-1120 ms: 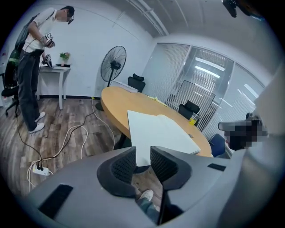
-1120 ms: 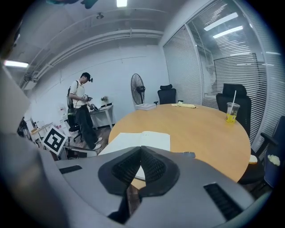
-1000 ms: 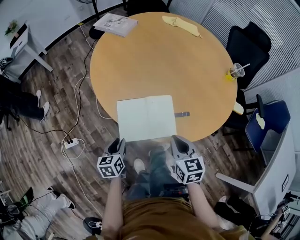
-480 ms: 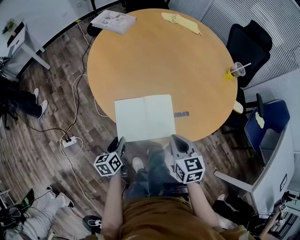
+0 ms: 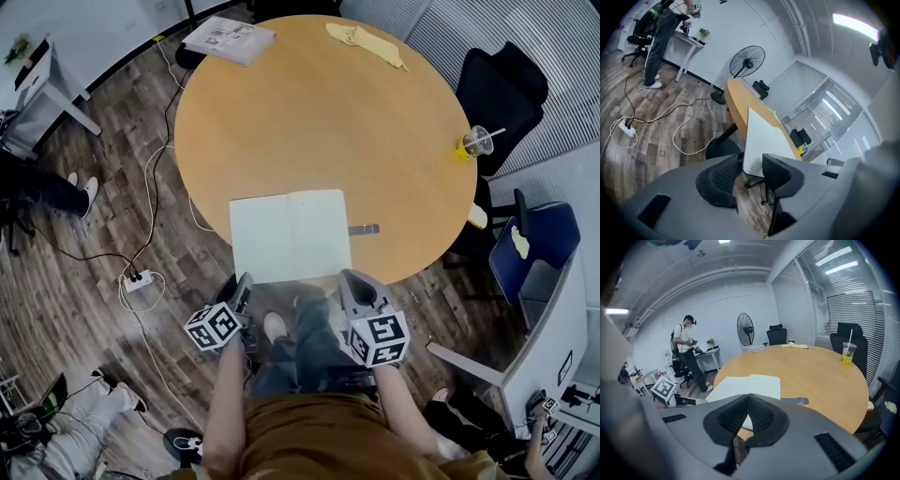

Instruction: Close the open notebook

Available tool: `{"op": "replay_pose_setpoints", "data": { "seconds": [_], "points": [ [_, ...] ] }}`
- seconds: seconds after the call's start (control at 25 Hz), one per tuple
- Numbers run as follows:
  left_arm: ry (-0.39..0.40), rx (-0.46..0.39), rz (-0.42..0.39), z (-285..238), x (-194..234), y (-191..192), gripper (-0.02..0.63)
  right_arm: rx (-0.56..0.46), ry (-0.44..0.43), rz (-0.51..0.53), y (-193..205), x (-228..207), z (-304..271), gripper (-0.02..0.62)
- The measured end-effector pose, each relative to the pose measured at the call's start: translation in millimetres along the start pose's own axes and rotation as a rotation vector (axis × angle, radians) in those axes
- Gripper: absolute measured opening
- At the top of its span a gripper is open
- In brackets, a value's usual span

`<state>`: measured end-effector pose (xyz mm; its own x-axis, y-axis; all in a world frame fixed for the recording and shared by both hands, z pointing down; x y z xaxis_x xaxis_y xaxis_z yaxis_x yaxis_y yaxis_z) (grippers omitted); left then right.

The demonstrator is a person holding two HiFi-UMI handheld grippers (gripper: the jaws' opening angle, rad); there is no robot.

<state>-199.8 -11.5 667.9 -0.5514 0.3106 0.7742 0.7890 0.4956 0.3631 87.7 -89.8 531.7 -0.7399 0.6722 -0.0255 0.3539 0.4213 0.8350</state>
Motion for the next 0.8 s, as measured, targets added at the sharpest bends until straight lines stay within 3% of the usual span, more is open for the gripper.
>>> {"op": "replay_pose_setpoints", "data": {
  "seconds": [0.2,0.28,0.8],
  "points": [
    [0.024,0.005,0.072,-1,4,1,0.184,0.000,0.002,-0.003,1,-2,1,0.011],
    [0.043,0.009,0.091,-2,3,1,0.156,0.001,0.003,-0.005,2,-3,2,0.011],
    [0.033,0.005,0.083,1,3,-2,0.130,-0.015,0.012,-0.003,1,-3,10,0.012]
  ]
}}
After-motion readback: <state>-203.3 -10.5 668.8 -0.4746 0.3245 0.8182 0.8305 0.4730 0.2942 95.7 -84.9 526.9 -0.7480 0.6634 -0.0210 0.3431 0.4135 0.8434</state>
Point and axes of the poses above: the fingertips, and each gripper's own axes: z backward along the fingers, x to its left, y out of its underside, the point moved 9 cm from there along z, backward along the fingers, and after that the axes turned 9 degrees about z, right-handed, at the moved point
